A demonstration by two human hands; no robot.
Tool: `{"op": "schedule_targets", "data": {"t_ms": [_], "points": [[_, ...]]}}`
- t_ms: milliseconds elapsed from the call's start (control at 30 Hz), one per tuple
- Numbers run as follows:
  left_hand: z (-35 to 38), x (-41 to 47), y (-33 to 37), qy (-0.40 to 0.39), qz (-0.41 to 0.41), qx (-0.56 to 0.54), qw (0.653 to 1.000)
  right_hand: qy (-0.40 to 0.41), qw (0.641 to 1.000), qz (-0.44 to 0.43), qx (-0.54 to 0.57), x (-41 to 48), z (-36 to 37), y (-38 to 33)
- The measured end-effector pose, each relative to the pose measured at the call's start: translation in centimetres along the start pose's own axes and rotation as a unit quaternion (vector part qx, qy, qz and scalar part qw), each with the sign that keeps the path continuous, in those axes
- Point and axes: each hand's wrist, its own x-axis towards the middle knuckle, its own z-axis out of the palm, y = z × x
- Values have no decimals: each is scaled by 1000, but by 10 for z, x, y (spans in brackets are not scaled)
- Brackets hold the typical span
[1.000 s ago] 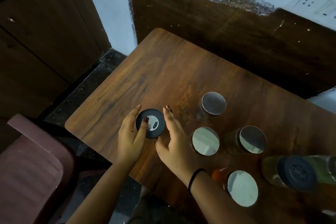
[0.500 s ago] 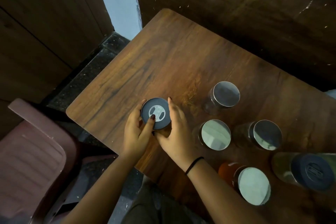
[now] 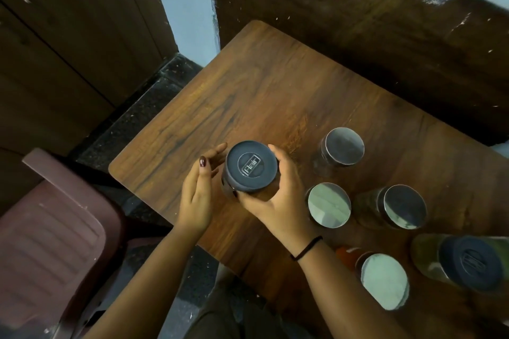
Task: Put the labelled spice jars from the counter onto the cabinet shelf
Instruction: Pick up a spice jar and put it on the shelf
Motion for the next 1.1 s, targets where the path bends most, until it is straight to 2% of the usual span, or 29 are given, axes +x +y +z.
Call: {"op": "schedule_targets", "data": {"t_ms": [133,233,300,367,500,600,800,967,1100], "points": [[-5,1,25,-43,43,2,998,42,999,-8,7,8,-27,-23],[-6,-1,42,-106,107,74,986,74,997,-23,30,16,-47,-46],[-1,-4,55,-101,142,156,972,92,994,-40,49,20,-57,-63],[9,-10,73,-78,159,189,966,118,990,-63,53,21,-64,-80],[32,-17,102,-20,193,141,971,179,978,-102,21,18,-73,-108],[37,-16,115,-9,195,89,977,172,977,-126,26,13,-84,-123],[30,-11,165,-77,179,-23,981,99,969,-78,212,13,-127,-135],[40,-11,193,-103,156,-89,978,87,959,-91,252,11,-142,-139],[52,-12,211,-135,155,-90,975,101,951,-110,270,8,-149,-144]]}}
